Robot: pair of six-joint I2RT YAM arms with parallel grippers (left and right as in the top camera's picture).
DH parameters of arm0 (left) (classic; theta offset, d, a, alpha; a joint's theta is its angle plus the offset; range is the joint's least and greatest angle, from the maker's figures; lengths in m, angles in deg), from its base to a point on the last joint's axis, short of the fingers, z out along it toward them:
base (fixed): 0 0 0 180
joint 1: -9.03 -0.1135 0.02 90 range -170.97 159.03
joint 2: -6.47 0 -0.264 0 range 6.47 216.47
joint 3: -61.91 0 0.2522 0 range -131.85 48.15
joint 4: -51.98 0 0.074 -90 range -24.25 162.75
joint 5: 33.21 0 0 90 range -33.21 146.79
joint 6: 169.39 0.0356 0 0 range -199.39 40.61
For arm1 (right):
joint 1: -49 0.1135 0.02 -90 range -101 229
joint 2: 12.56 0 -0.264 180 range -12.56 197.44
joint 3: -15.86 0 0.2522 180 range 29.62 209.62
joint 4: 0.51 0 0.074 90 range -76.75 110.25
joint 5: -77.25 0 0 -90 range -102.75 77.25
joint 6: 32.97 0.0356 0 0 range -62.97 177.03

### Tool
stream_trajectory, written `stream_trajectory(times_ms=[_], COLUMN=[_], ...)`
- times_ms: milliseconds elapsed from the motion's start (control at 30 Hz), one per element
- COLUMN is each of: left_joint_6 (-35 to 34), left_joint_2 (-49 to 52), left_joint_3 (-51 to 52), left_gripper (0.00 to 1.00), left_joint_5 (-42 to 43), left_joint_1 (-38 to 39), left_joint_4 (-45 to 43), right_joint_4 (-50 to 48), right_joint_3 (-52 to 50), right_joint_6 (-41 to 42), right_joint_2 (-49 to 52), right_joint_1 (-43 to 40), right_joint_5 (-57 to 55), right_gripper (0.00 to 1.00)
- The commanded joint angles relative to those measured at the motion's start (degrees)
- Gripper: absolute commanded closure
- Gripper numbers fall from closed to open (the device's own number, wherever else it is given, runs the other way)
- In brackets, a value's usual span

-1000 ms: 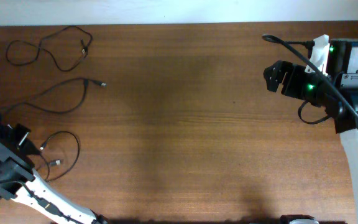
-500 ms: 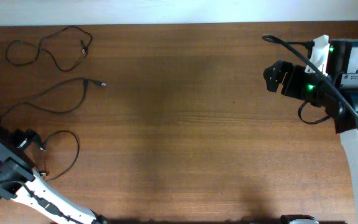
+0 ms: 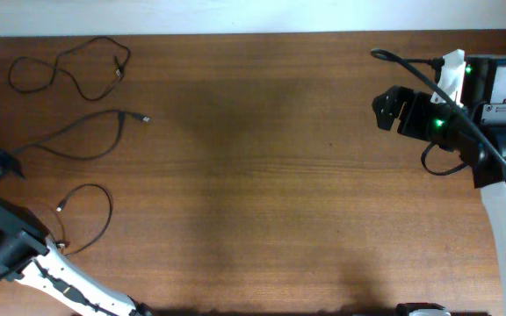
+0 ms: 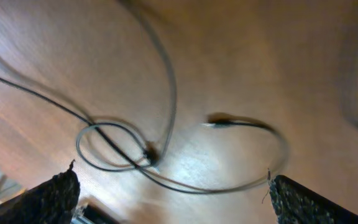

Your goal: Untangle cables

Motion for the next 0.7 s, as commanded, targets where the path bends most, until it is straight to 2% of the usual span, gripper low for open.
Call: stream_trajectory(times_ms=[0, 33, 100, 167, 267, 333, 400, 667], left_joint_6=[1.2, 3.1, 4.0, 1.5, -8.1, -11.9, -12.5, -12.1], left_joint_2=[0.0, 0.0, 0.0, 0.0, 0.0, 0.0, 0.0, 0.0], left_joint_3=[-7.0, -8.0, -8.3, -7.7, -6.6, -5.4, -4.1, 4.8], left_gripper=[0.01, 0.01, 0.01, 0.01, 0.01, 0.01, 0.01, 0.01], left_joint_5=[17.2, 22.9, 25.9, 18.3, 5.3, -2.1, -7.0, -9.9], left_joint_1=[0.1, 0.7, 2.1, 4.3, 4.9, 4.0, 2.3, -7.4], left_joint_4=[1.0, 0.9, 1.0, 0.0, -0.1, -0.1, -0.3, -5.1], right_joint_4=[0.3, 0.4, 0.4, 0.4, 1.3, 1.8, 2.0, 1.7], right_joint_3=[0.0, -0.3, -1.0, -1.6, -1.7, -1.7, -1.7, -1.7], right_joint_6=[0.3, 0.3, 0.3, 0.3, 0.3, 0.2, 0.2, 0.2], right_joint_2=[0.1, 0.1, 0.1, 0.1, 0.1, 0.1, 0.1, 0.1], right_joint_1=[0.0, 0.0, 0.0, 0.0, 0.0, 0.0, 0.0, 0.0], right_joint_5=[0.2, 0.9, 3.0, 5.7, 6.6, 6.6, 6.6, 6.4], right_gripper=[0.01, 0.02, 0.02, 0.02, 0.01, 0.02, 0.01, 0.01])
